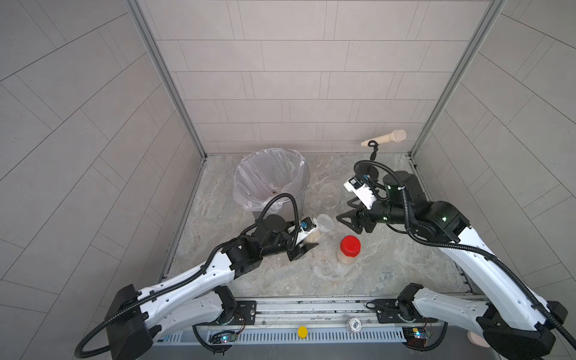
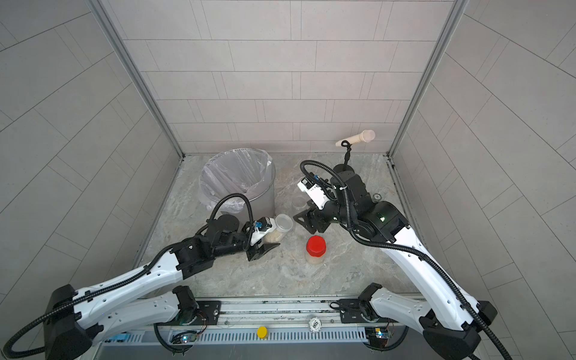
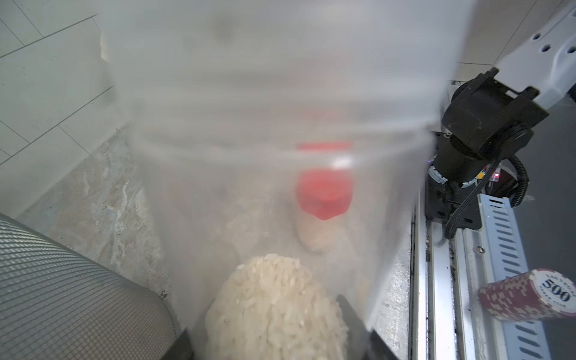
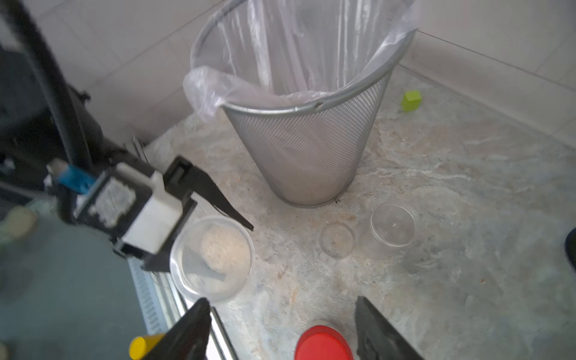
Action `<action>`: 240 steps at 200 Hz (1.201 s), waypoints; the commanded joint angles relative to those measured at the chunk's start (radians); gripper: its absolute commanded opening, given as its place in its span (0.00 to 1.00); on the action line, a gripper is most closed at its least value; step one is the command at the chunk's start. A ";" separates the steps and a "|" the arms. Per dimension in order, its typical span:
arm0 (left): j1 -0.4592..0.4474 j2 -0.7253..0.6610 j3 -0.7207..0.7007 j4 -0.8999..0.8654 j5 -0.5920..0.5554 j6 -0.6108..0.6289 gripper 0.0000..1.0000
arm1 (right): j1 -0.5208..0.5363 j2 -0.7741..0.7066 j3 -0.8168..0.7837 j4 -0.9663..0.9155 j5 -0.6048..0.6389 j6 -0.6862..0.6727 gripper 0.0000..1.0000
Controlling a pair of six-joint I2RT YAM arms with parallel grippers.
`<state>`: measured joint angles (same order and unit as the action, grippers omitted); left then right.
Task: Empty moldy rice from jars
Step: Unscrew the lid from the jar.
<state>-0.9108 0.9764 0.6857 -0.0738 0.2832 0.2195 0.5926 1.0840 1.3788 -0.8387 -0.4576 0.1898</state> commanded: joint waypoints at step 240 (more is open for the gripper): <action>0.001 0.031 -0.021 0.077 -0.030 0.049 0.43 | 0.181 0.223 0.095 -0.105 0.056 0.585 0.68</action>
<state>-0.9108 1.0088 0.6605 -0.0353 0.2428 0.2596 0.7506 1.2980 1.4425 -0.8993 -0.4076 0.8009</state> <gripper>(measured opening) 0.582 0.692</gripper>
